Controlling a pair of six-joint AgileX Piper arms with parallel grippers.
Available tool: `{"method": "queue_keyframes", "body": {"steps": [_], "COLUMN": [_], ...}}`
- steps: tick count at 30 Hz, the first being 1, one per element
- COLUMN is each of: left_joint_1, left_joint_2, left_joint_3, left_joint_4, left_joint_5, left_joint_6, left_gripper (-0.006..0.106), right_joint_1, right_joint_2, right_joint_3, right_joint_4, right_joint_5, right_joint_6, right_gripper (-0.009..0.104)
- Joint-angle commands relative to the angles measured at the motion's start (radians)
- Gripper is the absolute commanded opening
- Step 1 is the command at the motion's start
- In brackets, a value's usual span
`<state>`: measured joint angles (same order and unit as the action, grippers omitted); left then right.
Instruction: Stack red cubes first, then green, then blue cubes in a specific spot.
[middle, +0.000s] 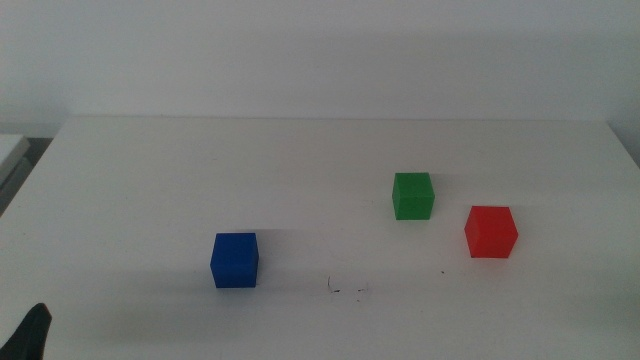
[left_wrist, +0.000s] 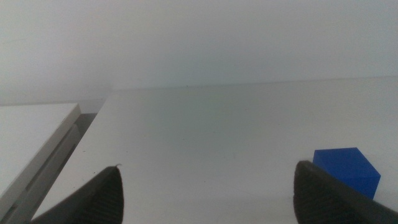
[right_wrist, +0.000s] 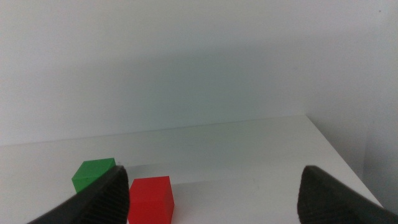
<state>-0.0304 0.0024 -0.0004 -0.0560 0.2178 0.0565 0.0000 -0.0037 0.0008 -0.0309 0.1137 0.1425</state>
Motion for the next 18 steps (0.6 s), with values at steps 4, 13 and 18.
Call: {"method": "queue_keyframes", "body": {"steps": [4, 13, 18], "left_joint_1": [0.000, 0.000, 0.000], "left_joint_2": [-0.002, -0.002, -0.002], "left_joint_3": [0.000, 0.000, 0.000], "left_joint_4": [-0.002, -0.002, -0.002], "left_joint_5": [-0.013, -0.013, -0.013], "left_joint_6": [0.000, 0.000, 0.000], "left_gripper": [0.094, 0.094, 0.094], "right_joint_1": [0.001, 0.001, 0.001], "right_joint_2": [0.004, 0.286, 0.513], "right_joint_3": [-0.024, -0.448, -0.686], "right_joint_4": [0.031, 0.031, 0.031], "right_joint_5": [-0.006, 0.378, 0.805], "right_joint_6": [-0.001, 0.010, -0.003], "right_gripper": [0.092, 0.092, 0.092]}}
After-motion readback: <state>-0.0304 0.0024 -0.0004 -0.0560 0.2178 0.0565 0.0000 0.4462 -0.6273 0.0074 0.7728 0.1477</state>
